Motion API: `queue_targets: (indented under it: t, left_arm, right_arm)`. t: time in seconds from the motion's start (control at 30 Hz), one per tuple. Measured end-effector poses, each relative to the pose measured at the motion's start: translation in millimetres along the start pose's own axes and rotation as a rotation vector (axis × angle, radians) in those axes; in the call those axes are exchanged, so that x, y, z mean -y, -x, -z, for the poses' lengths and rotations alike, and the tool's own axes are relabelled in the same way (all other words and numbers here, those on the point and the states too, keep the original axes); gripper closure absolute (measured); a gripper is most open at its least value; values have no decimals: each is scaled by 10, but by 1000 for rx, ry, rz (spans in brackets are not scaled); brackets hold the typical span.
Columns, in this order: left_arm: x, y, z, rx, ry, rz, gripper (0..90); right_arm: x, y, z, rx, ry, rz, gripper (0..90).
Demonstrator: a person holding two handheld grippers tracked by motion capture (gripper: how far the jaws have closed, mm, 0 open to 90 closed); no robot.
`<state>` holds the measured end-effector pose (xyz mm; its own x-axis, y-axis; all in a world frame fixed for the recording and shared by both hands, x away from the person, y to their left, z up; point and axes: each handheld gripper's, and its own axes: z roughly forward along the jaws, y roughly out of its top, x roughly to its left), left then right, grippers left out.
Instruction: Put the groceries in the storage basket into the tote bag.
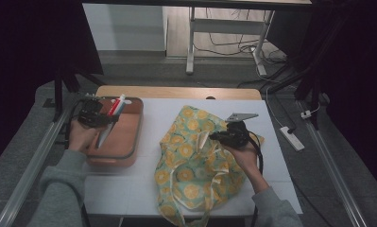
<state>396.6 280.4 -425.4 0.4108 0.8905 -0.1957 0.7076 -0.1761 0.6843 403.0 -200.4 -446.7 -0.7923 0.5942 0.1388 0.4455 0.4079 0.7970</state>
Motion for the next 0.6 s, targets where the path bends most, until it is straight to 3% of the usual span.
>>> queue_targets:
  t: [0.2,0.27,0.6]
  left_arm:
    - [-30,221,265,49,95,-62,729]
    - [-20,299,321,75,113,-86,729]
    - [18,628,543,126,197,-181,731]
  right_arm:
    - [0,7,2,3,2,1,883]
    - [2,12,2,3,2,0,884]
    - [3,18,1,5,5,1,884]
